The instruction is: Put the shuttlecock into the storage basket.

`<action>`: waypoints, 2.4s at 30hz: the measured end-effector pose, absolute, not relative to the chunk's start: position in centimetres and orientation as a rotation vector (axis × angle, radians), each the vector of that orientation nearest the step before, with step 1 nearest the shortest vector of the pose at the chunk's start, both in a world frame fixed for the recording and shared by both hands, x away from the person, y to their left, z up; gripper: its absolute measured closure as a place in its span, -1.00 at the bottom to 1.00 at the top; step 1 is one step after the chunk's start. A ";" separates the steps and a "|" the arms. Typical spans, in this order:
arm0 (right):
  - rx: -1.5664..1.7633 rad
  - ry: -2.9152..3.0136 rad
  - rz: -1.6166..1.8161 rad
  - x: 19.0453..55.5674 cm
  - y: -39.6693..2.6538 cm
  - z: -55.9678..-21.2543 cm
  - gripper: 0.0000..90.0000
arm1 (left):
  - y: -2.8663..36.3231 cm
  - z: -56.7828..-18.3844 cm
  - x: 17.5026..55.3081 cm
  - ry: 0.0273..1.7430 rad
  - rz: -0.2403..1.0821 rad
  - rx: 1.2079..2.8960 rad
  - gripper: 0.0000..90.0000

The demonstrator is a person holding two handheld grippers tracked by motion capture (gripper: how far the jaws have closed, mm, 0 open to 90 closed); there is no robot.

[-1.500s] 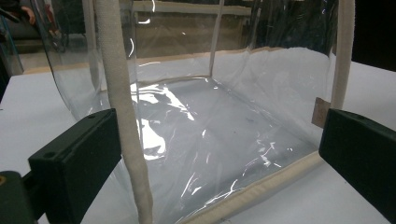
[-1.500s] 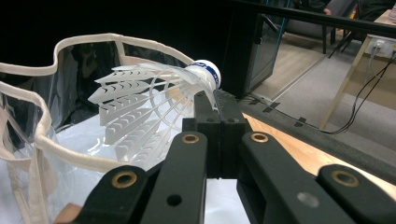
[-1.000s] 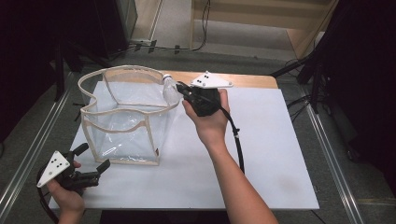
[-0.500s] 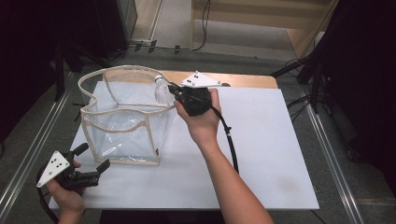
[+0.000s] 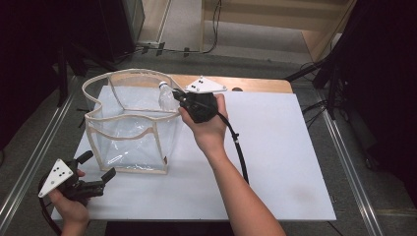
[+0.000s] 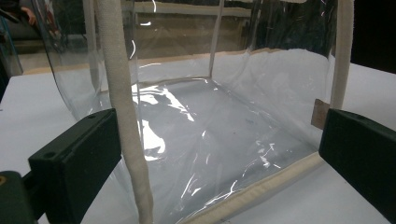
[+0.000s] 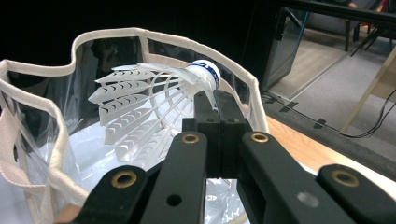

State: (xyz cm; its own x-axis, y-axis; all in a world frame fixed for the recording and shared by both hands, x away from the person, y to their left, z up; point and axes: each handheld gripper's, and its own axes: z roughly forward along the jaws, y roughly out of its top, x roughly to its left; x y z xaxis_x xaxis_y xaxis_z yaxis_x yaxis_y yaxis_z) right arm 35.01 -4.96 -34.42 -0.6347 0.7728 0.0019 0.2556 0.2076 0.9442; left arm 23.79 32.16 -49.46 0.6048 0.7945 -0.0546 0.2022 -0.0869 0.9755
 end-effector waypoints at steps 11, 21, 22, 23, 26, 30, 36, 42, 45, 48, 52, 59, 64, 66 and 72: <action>0.956 1.971 1.527 34.5 -6.6 -34.2 0.03 | 32.1 -49.5 23.8 0.849 0.609 1.621 -1.00; 0.921 1.987 1.545 33.7 -8.4 -34.6 -1.00 | 32.1 -49.5 23.8 0.847 0.610 1.624 -1.00; 0.922 1.992 1.547 33.6 -8.6 -34.7 -1.00 | 32.1 -49.5 23.8 0.846 0.609 1.624 -1.00; 0.921 1.994 1.540 33.4 -9.1 -35.0 -1.00 | 32.1 -49.5 23.8 0.846 0.610 1.624 -1.00; 0.927 1.994 1.533 33.3 -9.4 -35.1 -1.00 | 32.1 -49.5 23.8 0.846 0.609 1.624 -1.00; 0.934 1.995 1.522 32.9 -10.6 -35.8 -1.00 | 32.1 -49.5 23.8 0.846 0.610 1.624 -1.00; 0.952 1.999 1.512 32.5 -11.8 -36.5 -1.00 | 32.1 -49.5 23.8 0.847 0.611 1.624 -1.00; 0.961 1.998 1.497 32.2 -12.7 -37.4 -1.00 | 32.1 -49.5 23.8 0.848 0.611 1.623 -1.00; 0.963 2.003 1.490 32.0 -13.1 -37.8 -1.00 | 32.1 -49.5 23.8 0.848 0.611 1.622 -1.00; 0.970 2.001 1.486 31.8 -13.7 -38.3 -1.00 | 32.1 -49.5 23.8 0.847 0.611 1.622 -1.00; 0.982 1.999 1.482 31.6 -14.2 -38.7 -1.00 | 32.1 -49.5 23.8 0.849 0.611 1.623 -1.00; 1.014 1.991 1.472 31.1 -15.7 -39.8 -1.00 | 32.1 -49.5 23.8 0.848 0.611 1.624 -1.00; 1.020 1.991 1.464 30.7 -16.7 -40.4 -1.00 | 32.1 -49.5 23.8 0.848 0.611 1.623 -1.00; 1.033 1.988 1.461 30.5 -17.1 -40.6 -1.00 | 32.1 -49.5 23.8 0.848 0.611 1.623 -1.00; 1.040 1.980 1.448 30.1 -18.3 -41.3 -1.00 | 32.1 -49.5 23.8 0.848 0.611 1.623 -1.00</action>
